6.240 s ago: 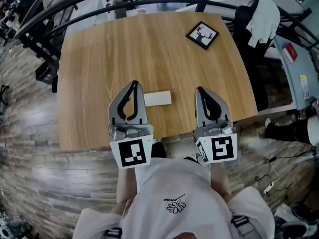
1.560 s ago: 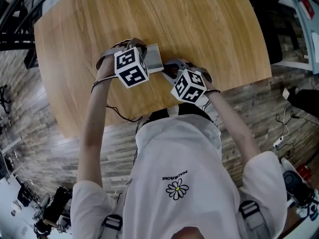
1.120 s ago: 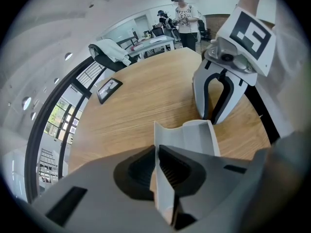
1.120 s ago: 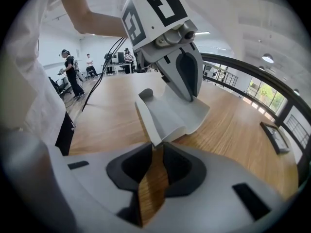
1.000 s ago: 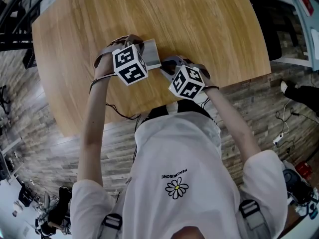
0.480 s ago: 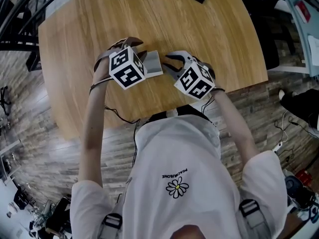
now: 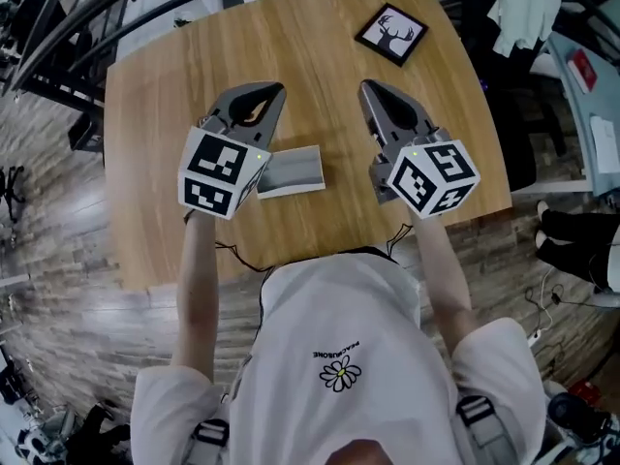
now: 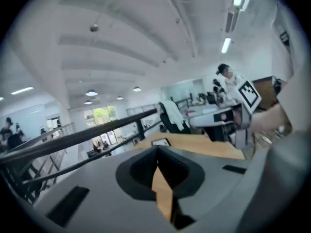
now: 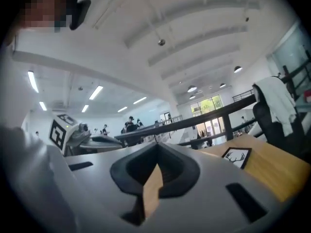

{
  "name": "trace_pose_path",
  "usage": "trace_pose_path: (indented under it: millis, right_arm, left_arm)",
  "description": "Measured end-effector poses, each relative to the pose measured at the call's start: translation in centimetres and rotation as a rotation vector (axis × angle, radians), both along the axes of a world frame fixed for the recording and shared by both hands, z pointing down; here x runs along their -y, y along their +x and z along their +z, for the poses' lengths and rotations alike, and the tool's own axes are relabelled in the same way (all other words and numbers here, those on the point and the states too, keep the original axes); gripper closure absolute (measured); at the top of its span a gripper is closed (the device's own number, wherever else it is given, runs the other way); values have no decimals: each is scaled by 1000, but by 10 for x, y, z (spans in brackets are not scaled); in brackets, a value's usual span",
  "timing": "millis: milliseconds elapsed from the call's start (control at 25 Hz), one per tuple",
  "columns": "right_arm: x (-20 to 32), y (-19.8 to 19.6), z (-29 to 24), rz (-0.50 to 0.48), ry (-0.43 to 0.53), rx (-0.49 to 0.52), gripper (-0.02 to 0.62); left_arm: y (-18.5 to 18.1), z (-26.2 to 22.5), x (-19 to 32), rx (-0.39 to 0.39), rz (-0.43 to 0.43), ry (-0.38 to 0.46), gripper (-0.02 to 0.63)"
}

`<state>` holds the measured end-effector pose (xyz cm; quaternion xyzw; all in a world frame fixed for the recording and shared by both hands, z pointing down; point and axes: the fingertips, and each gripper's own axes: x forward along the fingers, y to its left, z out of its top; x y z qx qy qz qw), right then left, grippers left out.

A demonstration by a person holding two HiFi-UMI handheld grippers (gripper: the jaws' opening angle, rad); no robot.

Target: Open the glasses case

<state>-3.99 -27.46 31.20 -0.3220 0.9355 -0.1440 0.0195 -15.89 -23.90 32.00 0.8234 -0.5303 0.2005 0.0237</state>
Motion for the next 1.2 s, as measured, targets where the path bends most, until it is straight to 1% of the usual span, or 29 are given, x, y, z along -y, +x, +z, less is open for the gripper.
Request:
trace_pose_path:
  millis: [80, 160, 200, 280, 400, 480, 600, 760, 840, 960, 1000, 1200]
  right_arm:
    - [1, 11, -21, 77, 23, 72, 589]
    - [1, 14, -38, 124, 75, 85, 590]
    - [0, 14, -44, 142, 104, 77, 589]
    - [-6, 14, -52, 171, 157, 46, 591]
    - [-15, 13, -54, 179, 200, 0, 591]
    - [-18, 10, -53, 172, 202, -8, 591]
    - [-21, 8, -52, 163, 200, -17, 591]
    - [-27, 5, -52, 147, 209, -28, 591]
    - [-30, 6, -53, 146, 222, -34, 591]
    - [-32, 6, -53, 141, 236, -42, 591]
    - [-32, 5, -53, 137, 238, -44, 591]
    - [-33, 4, -52, 131, 245, -57, 591]
  left_arm:
    - [-17, -32, -5, -106, -168, 126, 589]
    - [-33, -52, -14, -205, -318, 230, 589]
    - [-39, -57, -20, -242, -370, 269, 589]
    - [-46, -58, -32, -281, -449, 330, 589]
    - [-54, -51, -51, -323, -569, 383, 589]
    - [-54, -46, -57, -321, -595, 391, 589]
    - [-51, -44, -59, -262, -598, 387, 589]
    - [-59, -46, -66, -247, -633, 387, 589]
    - [-63, -45, -69, -258, -645, 380, 589]
    - [-68, -44, -73, -341, -653, 374, 589]
    - [-70, -45, -75, -352, -660, 377, 589]
    - [-74, -49, -78, -319, -674, 383, 589]
